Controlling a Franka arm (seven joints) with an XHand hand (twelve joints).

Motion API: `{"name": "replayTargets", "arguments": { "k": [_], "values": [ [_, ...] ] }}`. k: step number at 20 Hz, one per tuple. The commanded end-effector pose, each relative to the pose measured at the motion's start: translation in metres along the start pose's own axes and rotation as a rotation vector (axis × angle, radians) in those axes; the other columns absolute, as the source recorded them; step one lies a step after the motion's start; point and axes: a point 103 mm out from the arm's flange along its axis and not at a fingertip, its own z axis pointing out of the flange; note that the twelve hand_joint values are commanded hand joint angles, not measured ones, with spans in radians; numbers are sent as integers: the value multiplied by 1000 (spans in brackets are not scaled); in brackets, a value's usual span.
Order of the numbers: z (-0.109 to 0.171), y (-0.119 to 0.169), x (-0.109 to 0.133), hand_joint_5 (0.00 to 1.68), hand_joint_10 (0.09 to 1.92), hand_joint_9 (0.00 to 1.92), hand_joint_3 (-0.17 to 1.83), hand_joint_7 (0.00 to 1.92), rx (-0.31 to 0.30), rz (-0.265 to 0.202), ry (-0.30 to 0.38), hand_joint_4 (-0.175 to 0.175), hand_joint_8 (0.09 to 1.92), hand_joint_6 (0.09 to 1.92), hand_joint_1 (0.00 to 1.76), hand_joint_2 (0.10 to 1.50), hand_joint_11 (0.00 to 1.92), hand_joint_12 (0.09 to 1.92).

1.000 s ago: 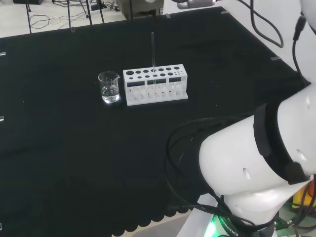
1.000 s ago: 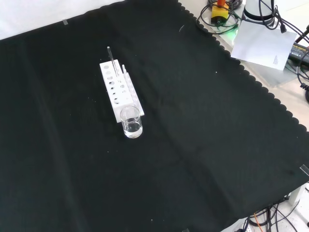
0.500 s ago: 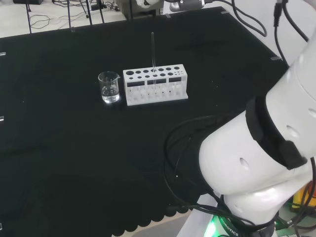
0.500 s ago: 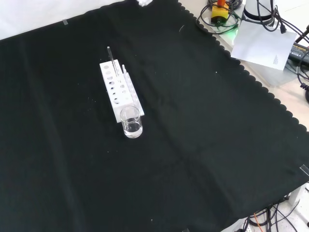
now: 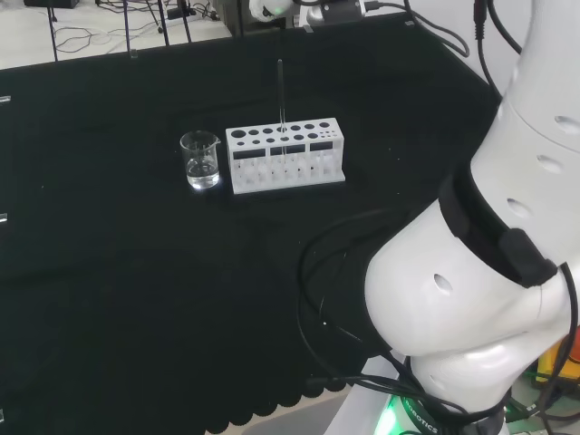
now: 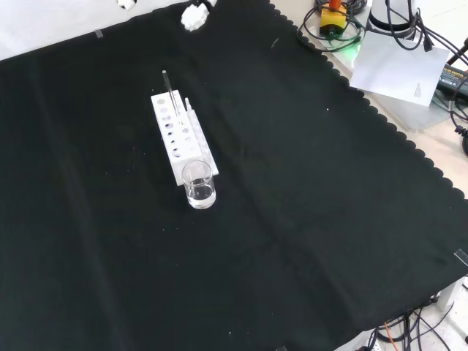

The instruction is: Take the glass rod from the white test tube rack.

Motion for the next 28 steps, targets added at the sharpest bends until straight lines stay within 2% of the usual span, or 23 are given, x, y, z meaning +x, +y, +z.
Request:
{"name": "replayTargets", "arguments": {
  "k": [1, 5, 11, 20, 24, 26, 28],
  "values": [
    [22, 17, -11, 0, 389, 0, 424, 0, 23, 11, 3, -96, 87, 87, 500, 931, 0, 708],
    [38, 22, -13, 0, 505, 0, 418, 20, 44, 12, 3, -96, 87, 87, 492, 937, 0, 839],
    [58, 29, -14, 0, 821, 0, 421, 39, 54, 0, 20, -103, 87, 87, 488, 936, 0, 1001],
    [69, 33, -11, 0, 885, 31, 430, 76, 58, -7, 1, -110, 108, 87, 488, 939, 0, 1045],
    [77, 34, -8, 0, 901, 65, 445, 9, 74, -13, -16, -119, 492, 87, 486, 936, 0, 1069],
    [82, 35, -9, 0, 908, 92, 452, 1, 73, -11, -13, -122, 604, 87, 484, 935, 0, 1093],
    [87, 35, -10, 7, 913, 127, 462, 0, 48, -20, -2, -128, 700, 87, 481, 934, 0, 1137]
  ]
}}
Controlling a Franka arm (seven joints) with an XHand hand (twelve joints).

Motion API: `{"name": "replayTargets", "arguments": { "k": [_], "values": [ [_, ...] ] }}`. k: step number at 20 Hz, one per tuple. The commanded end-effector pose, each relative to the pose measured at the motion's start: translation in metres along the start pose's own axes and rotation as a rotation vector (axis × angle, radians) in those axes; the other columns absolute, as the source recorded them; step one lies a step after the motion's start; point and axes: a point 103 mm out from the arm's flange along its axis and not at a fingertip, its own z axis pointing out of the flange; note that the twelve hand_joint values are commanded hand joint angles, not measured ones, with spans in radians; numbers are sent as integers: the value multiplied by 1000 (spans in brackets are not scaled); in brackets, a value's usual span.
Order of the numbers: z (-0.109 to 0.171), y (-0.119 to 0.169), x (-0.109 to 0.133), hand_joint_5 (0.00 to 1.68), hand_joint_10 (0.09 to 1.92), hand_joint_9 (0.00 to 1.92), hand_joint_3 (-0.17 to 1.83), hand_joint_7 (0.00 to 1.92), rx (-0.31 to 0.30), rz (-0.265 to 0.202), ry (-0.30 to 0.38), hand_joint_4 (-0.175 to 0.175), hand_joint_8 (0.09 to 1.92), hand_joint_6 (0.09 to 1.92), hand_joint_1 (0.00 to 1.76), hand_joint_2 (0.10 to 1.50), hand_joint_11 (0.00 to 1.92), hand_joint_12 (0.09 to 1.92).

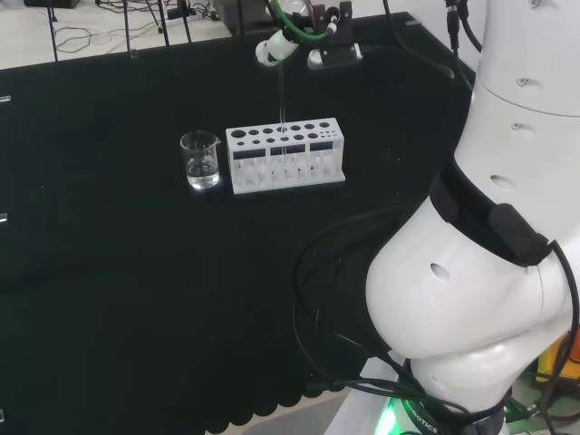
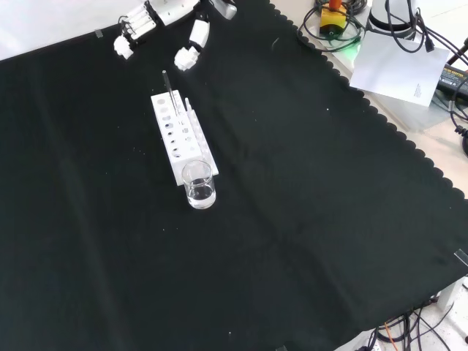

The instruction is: Take the glass rod from the white test tube rack.

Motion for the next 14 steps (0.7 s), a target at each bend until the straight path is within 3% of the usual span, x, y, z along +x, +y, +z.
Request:
{"name": "replayTargets", "arguments": {
  "k": [1, 12, 14],
  "values": [
    [13, 2, -1, 30, 915, 158, 471, 7, -28, -12, 16, -133, 763, 87, 480, 932, 0, 1170],
    [24, 3, 0, 183, 916, 406, 509, 205, -87, -47, 40, -165, 959, 87, 479, 946, 0, 1417],
    [25, 3, 0, 254, 914, 515, 516, 347, -85, -46, 38, -172, 982, 87, 505, 972, 81, 1428]
  ]
}}
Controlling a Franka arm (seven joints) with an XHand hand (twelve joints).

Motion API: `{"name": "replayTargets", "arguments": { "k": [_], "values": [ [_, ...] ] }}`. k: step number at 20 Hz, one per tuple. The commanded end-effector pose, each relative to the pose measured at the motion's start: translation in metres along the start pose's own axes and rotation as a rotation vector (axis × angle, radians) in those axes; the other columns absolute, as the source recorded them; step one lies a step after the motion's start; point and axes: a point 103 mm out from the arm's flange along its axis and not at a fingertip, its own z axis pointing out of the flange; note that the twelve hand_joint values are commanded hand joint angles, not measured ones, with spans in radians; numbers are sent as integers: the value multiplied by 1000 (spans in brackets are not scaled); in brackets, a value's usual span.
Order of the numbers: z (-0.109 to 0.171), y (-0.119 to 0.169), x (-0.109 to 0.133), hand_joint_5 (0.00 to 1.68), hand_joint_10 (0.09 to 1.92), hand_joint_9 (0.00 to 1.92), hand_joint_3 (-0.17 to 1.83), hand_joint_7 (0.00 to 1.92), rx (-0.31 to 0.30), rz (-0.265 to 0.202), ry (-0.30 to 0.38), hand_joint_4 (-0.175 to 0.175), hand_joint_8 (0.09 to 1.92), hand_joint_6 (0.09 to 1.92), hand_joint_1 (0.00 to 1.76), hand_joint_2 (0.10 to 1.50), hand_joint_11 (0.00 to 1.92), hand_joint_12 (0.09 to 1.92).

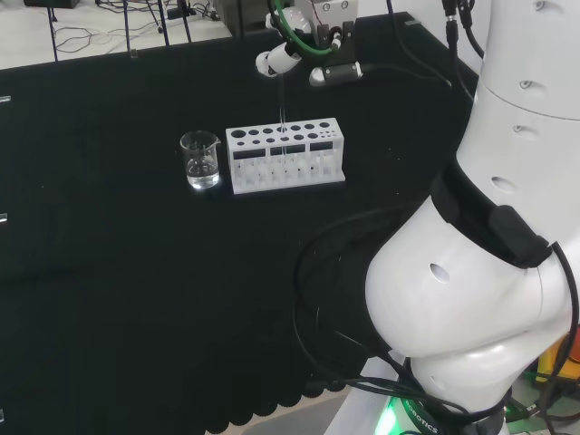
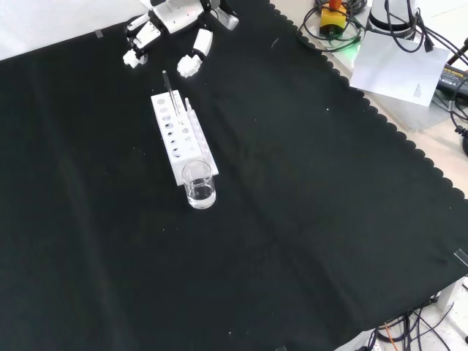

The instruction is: Take the glass rod from the white test tube rack.

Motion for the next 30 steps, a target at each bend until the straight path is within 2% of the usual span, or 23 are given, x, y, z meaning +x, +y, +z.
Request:
{"name": "replayTargets", "arguments": {
  "k": [1, 8, 13, 14, 16, 18, 20, 23, 30],
  "values": [
    [3, 0, 0, 278, 913, 557, 518, 394, -17, -5, 4, -174, 989, 87, 514, 983, 130, 1424],
    [9, 1, 0, 315, 915, 676, 528, 492, 0, -5, -10, -175, 1006, 126, 529, 1002, 316, 1392],
    [14, 3, -3, 332, 923, 750, 534, 526, 11, -1, -21, -175, 1010, 163, 531, 1003, 356, 1377],
    [14, 3, -3, 329, 919, 773, 534, 545, 8, -3, -27, -175, 1004, 252, 543, 1003, 370, 1372],
    [15, 3, -2, 287, 914, 829, 535, 603, -4, -7, -34, -175, 997, 630, 601, 1002, 423, 1356],
    [14, 4, 0, 299, 921, 923, 553, 695, -23, -16, -35, -175, 999, 974, 705, 998, 586, 1308],
    [13, 4, 3, 338, 925, 1025, 592, 770, -36, -25, -42, -175, 1032, 1151, 800, 981, 749, 1249],
    [12, 5, 7, 381, 984, 1093, 674, 828, -36, -33, -42, -175, 1102, 1243, 884, 935, 864, 1205],
    [18, 5, 10, 372, 1041, 1131, 732, 828, -7, -31, -39, -175, 1144, 1267, 937, 888, 968, 1179]
  ]
}}
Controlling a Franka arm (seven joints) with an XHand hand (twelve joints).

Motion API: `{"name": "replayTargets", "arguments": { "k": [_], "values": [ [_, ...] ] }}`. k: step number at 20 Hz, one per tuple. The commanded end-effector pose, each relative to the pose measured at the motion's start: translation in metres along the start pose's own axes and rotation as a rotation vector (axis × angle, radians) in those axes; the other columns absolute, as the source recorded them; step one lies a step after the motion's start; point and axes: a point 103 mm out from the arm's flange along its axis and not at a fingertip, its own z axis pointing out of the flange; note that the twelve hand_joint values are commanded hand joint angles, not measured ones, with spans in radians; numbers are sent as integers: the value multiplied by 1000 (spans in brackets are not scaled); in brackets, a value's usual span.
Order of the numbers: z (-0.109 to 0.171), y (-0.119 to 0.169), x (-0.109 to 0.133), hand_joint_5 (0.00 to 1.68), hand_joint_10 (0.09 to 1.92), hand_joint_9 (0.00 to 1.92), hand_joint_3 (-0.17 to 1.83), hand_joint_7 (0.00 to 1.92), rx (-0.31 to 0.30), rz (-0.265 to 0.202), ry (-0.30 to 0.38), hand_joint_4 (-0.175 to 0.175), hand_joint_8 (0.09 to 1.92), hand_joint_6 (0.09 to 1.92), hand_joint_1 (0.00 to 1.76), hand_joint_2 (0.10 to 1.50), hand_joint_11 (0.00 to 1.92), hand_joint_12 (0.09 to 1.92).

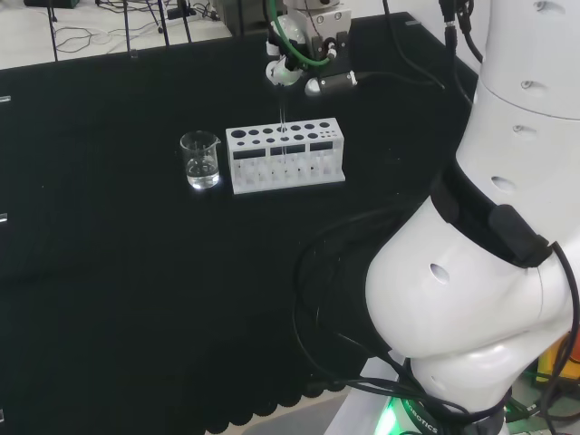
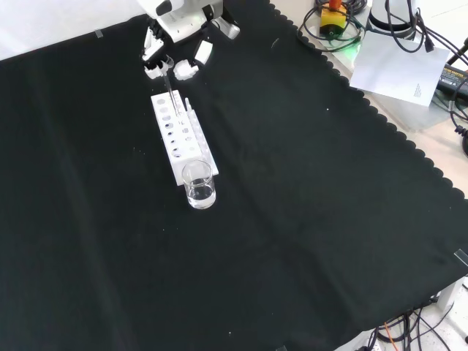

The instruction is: Take the glass rod from the white test tube rack.

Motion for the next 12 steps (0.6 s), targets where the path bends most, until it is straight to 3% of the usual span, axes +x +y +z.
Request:
{"name": "replayTargets", "arguments": {
  "k": [1, 8, 12],
  "values": [
    [5, -1, 1, 365, 1043, 1136, 734, 822, 23, 2, -3, -175, 1142, 1265, 937, 885, 974, 1179],
    [7, 1, 8, 518, 1082, 1238, 765, 911, 8, -12, -41, -175, 1132, 1254, 1013, 837, 1114, 1133],
    [10, 3, 15, 716, 1062, 1277, 268, 975, 13, -18, -49, -175, 1125, 1382, 1072, 1115, 1164, 1110]
  ]
}}
